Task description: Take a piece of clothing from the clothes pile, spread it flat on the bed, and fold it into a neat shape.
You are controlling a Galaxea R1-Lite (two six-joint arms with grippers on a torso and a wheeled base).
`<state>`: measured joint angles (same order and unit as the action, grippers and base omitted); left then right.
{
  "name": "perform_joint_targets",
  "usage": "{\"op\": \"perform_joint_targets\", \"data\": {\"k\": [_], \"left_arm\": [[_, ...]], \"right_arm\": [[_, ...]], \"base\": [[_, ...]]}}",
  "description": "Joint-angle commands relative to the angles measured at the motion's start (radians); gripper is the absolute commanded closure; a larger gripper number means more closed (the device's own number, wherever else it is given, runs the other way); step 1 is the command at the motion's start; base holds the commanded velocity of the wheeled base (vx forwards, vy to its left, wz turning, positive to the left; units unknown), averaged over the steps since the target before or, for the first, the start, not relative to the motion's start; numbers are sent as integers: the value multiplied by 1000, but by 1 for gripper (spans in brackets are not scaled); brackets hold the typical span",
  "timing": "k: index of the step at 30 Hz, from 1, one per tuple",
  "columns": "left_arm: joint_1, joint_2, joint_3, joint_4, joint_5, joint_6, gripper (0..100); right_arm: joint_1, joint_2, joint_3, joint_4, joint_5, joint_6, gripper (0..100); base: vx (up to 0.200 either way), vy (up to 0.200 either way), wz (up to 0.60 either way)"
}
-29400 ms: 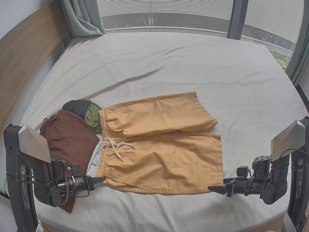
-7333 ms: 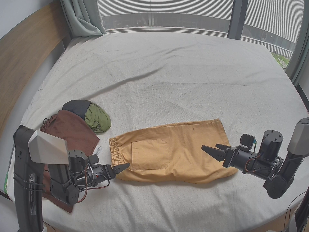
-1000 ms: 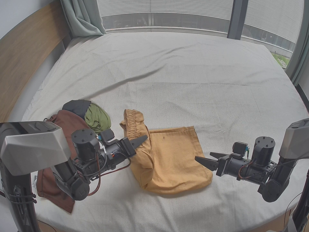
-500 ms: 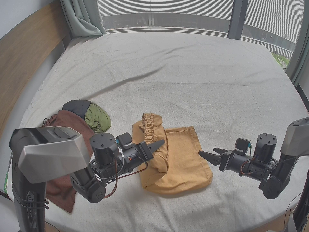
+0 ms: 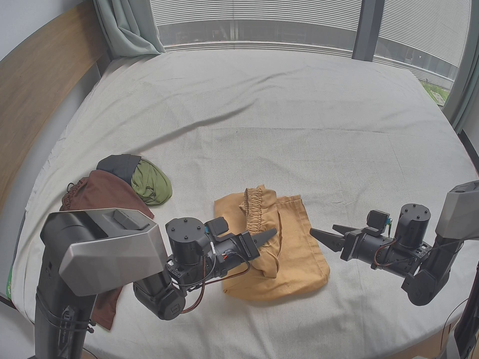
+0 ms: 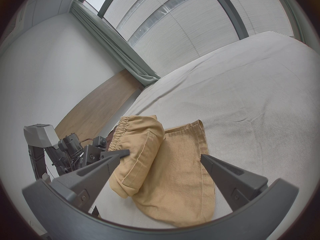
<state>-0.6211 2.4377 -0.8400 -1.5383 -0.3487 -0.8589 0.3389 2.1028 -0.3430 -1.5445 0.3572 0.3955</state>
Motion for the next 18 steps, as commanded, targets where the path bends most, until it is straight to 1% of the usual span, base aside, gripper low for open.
{"op": "perform_joint_targets", "data": {"k": [1,8,9,18], "left_arm": [[0,31,-19,0,1,0,100],[0,38,-27,-2,-3,3,100],[0,38,-28,-2,-3,3,0],[-6,41,-48,-3,7,9,0]], "right_arm": [[0,-1,-2,0,0,0,0],[0,-1,-10,0,0,0,0],[0,-1,-10,0,0,0,0],[0,0,-10,0,0,0,0]], "base": [[0,0,0],[0,0,0],[0,0,0],[0,0,0]]}}
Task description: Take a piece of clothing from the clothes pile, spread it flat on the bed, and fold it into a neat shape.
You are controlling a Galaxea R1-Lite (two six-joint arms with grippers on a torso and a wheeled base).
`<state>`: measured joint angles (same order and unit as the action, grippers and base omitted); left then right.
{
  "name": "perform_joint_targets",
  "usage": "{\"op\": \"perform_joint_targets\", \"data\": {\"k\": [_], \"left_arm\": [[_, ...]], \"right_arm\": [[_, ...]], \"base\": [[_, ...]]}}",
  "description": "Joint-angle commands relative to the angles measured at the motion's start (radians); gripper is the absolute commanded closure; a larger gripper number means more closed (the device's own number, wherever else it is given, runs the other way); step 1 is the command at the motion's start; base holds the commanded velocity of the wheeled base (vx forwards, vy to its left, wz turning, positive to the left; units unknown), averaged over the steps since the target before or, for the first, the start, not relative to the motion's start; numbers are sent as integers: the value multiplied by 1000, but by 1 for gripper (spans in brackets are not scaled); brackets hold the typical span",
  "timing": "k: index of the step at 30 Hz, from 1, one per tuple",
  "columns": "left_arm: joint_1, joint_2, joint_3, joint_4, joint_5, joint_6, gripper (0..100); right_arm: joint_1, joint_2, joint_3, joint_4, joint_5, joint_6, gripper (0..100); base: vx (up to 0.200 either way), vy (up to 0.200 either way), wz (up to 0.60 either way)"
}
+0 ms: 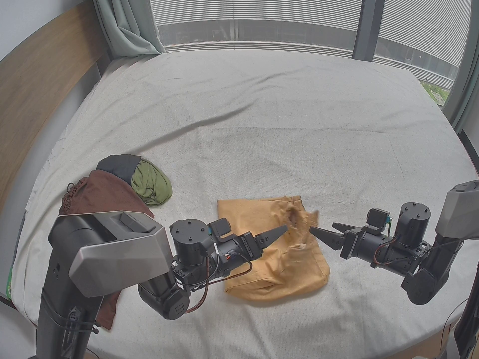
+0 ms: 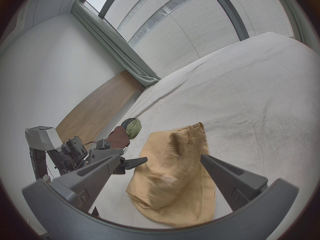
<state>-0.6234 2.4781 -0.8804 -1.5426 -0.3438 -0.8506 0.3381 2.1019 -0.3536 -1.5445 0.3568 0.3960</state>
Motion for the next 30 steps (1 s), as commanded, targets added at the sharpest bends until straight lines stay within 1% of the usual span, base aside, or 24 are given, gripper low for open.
{"op": "perform_joint_targets", "data": {"k": [1,3,7,8,9,10,13,15,17,20,21,24,27,30], "left_arm": [[-2,1,-8,1,3,2,0],[-1,-1,-6,1,5,5,0],[17,-7,11,-2,55,44,0],[27,-16,23,-4,68,65,0],[27,-16,23,-4,68,65,0],[42,-57,64,-2,69,102,0],[67,-122,135,-2,69,134,0],[73,-139,149,-2,69,140,0],[113,-199,204,-2,65,166,0],[154,-234,241,-2,60,200,0],[179,-248,262,-2,57,234,0],[220,-260,294,-4,37,303,0],[238,-280,307,-4,34,321,0],[261,-332,350,-4,32,358,0]], "right_arm": [[1,1,1,0,1,0,0],[1,0,2,0,1,0,0],[1,1,7,0,1,0,0],[2,3,8,0,1,0,0],[2,3,8,0,1,0,0],[7,6,10,0,1,0,0],[13,4,12,0,-1,0,0],[15,3,12,0,-1,0,0],[18,0,21,0,-1,0,0],[35,-3,28,0,-1,0,0],[52,-6,33,0,-2,0,0],[62,-11,33,0,-2,0,0],[64,-11,35,0,-2,0,0],[62,-11,33,0,-2,0,0]], "base": [[0,0,0],[0,0,0],[0,0,0],[0,0,0],[0,0,0],[0,0,0],[0,0,0],[0,0,0],[0,0,0],[0,0,0],[0,0,0],[0,0,0],[0,0,0],[0,0,0]]}}
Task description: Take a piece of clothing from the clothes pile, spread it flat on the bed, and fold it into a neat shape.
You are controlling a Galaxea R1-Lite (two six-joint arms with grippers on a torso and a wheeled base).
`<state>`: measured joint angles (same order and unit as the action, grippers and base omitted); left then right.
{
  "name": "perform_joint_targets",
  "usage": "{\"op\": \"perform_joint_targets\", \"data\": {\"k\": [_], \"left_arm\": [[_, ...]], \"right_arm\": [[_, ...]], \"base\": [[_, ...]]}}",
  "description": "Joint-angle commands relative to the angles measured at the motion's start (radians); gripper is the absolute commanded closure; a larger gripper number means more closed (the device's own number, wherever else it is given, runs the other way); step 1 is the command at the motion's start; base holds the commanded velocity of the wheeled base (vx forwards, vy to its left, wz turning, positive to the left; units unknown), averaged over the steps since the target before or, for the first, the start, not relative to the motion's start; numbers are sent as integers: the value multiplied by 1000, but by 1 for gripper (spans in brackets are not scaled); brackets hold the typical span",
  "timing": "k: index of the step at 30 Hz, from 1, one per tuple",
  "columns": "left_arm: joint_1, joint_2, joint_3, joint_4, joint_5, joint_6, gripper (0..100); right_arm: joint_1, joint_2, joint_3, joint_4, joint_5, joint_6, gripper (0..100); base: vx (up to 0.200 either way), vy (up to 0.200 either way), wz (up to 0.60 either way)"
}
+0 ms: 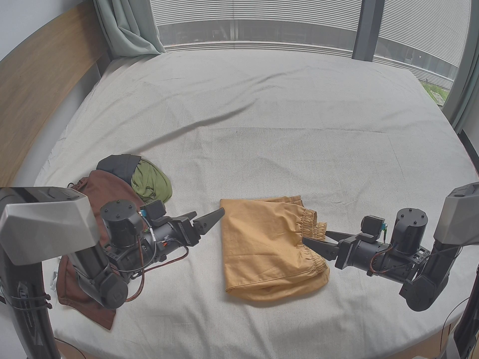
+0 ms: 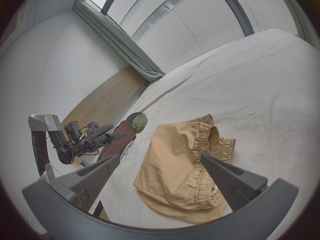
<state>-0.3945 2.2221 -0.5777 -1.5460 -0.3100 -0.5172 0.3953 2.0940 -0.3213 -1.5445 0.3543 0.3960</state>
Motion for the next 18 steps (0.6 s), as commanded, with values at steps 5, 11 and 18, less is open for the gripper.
{"op": "perform_joint_targets", "data": {"k": [5,11,18], "left_arm": [[92,-134,140,-2,-66,161,0],[169,-180,314,-2,-207,407,0],[232,-174,344,-3,-256,658,0]], "right_arm": [[10,-2,1,1,-1,0,0],[19,4,1,1,-1,1,0],[7,34,11,1,-5,11,0]], "base": [[0,0,0],[0,0,0],[0,0,0]]}}
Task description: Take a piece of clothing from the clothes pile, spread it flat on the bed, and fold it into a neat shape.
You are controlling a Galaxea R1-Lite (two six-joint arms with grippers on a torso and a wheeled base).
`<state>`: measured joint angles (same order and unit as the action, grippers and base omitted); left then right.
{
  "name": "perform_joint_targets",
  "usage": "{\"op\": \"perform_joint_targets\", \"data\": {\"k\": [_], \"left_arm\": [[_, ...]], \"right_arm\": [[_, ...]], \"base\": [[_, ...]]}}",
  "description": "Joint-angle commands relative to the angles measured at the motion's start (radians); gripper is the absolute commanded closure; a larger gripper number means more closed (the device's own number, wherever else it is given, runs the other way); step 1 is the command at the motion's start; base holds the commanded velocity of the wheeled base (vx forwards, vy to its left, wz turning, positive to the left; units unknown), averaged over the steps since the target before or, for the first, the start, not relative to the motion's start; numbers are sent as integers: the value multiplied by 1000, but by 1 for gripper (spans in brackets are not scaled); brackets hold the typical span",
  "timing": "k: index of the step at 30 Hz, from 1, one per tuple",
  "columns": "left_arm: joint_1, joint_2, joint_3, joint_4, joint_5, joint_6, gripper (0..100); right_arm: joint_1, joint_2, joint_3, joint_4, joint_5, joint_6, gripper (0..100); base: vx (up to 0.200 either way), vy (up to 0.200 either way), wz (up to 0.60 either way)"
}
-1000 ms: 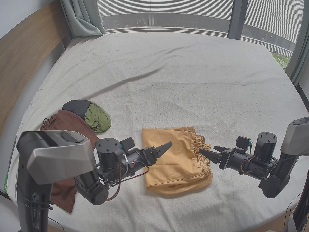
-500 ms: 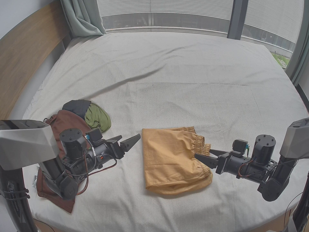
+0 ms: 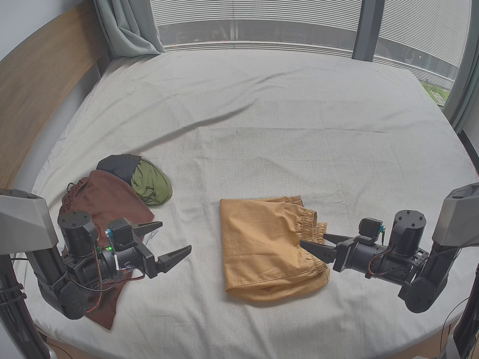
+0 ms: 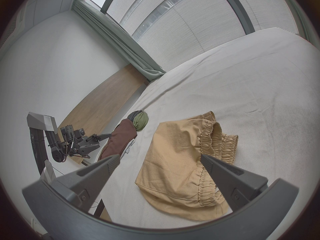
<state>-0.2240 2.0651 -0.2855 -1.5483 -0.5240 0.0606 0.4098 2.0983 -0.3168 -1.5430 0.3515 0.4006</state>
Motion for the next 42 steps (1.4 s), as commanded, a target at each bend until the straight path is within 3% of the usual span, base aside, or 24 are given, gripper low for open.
{"op": "perform_joint_targets", "data": {"k": [1,18,27,30,36,42], "left_arm": [[72,-25,66,1,-60,91,0],[88,-43,108,1,-73,99,0],[92,-48,111,1,-73,100,0],[92,-49,111,-1,-74,100,0],[94,-53,109,-1,-73,100,0],[92,-54,109,-1,-74,100,0]], "right_arm": [[-12,51,8,0,-2,7,0],[-75,216,15,0,-6,24,0],[-82,305,-18,0,-52,41,0],[-75,307,-30,0,-52,84,0],[-49,309,-105,0,-52,323,0],[-9,368,-145,-3,-52,353,0]], "base": [[0,0,0],[0,0,0],[0,0,0],[0,0,0],[0,0,0],[0,0,0]]}}
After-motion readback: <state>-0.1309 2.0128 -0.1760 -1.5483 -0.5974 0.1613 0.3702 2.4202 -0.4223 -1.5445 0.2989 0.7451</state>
